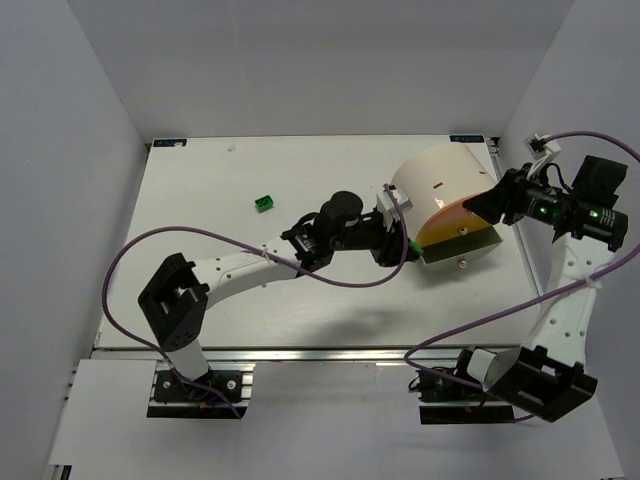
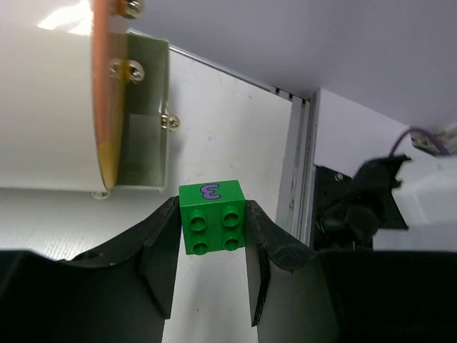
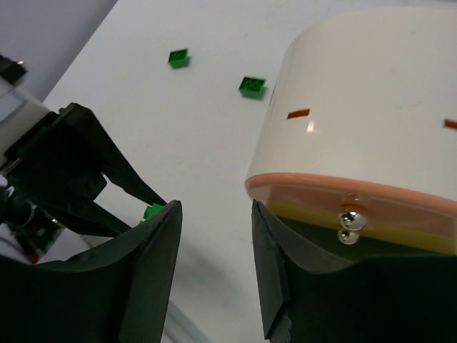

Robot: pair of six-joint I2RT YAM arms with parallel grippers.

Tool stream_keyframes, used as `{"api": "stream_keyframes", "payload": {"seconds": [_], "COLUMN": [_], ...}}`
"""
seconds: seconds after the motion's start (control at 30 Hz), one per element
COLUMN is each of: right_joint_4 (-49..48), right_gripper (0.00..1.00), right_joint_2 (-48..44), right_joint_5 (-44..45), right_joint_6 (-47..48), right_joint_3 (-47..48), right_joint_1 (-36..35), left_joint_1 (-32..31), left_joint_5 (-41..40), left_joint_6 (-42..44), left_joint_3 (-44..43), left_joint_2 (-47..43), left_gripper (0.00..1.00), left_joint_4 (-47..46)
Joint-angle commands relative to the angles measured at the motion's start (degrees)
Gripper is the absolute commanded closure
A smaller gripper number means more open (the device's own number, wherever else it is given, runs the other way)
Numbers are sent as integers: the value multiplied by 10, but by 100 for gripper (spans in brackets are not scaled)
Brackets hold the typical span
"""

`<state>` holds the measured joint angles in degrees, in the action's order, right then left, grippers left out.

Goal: Sort the legos into containers by color

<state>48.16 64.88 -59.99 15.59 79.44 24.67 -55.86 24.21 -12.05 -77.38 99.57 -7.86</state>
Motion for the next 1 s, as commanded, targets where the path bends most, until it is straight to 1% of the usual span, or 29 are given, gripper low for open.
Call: {"api": "stream_keyframes", "payload": {"seconds": [0.0,0.07,0.1,0.13,0.17,0.3,0.33,0.4,0.53,0.8,0.87,0.97], "right_joint_4": [159,187,193,198,203,212,214,219,215,204,200,188], "right_gripper": [49,46,45,41,40,36,35,34,34,33,34,40], "right_joint_2": [38,43,43,43,40,33,32,31,26,10,7,1], "right_joint_5": [-25,-7,6,8,8,3,2,1,13,52,71,92], "right_joint_6": [67,67,71,69,68,70,72,73,70,73,72,66], "right_joint_3": [38,36,31,28,25,14,12,8,-1,-29,-33,-38], "right_joint_1": [-26,-44,-66,-71,-78,-128,-133,-150,-182,-219,-227,-231], "left_joint_1": [-10,-15,-21,-21,-21,-34,-34,-39,-45,-51,-51,-51], "left_joint_5": [38,38,37,37,36,24,19,11,-7,-45,-48,-51], "left_joint_6": [41,70,79,96,104,119,136,144,172,186,186,188], "left_joint_3": [44,58,58,59,58,51,50,47,36,11,6,2], "left_joint_2": [-74,-83,-90,-91,-93,-87,-83,-81,-76,-63,-61,-61], "left_gripper": [92,91,91,91,90,90,90,90,90,90,90,90], "left_joint_4": [-74,-76,-79,-80,-80,-78,-76,-71,-56,-41,-42,-40]}}
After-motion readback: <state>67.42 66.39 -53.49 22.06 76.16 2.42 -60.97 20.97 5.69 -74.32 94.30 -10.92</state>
